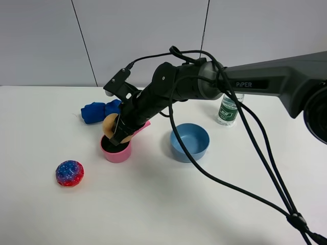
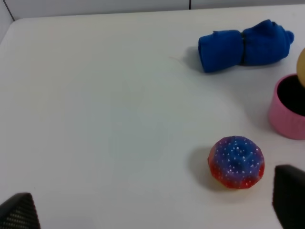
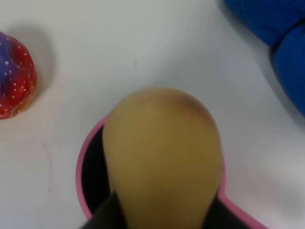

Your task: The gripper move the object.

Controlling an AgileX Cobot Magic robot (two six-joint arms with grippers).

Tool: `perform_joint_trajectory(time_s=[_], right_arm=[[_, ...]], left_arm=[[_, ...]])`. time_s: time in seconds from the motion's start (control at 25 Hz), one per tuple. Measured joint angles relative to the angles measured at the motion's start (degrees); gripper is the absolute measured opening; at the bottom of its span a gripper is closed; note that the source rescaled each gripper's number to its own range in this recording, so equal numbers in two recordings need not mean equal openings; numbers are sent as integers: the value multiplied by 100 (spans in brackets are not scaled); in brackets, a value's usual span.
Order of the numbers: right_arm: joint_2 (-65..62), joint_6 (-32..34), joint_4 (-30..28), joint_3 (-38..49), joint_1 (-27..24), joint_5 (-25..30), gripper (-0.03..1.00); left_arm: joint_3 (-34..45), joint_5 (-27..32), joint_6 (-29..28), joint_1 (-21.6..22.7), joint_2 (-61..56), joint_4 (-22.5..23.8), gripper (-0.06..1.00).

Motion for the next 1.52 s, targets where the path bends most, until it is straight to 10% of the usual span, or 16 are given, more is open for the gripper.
perform_joint_trajectory(time_s=[0.2,0.32,0.8,1.52], right_arm=[[0,0,471,0,0,-251,82],[0,0,599,0,6,-221,96],[-439,323,657,0,60,359,100],[-2841,3600,-2927,-8,60,2527,100]], left_arm=[[0,0,0,0,0,0,100],[0,0,0,0,0,0,100],[0,0,0,0,0,0,100],[0,0,0,0,0,0,100]])
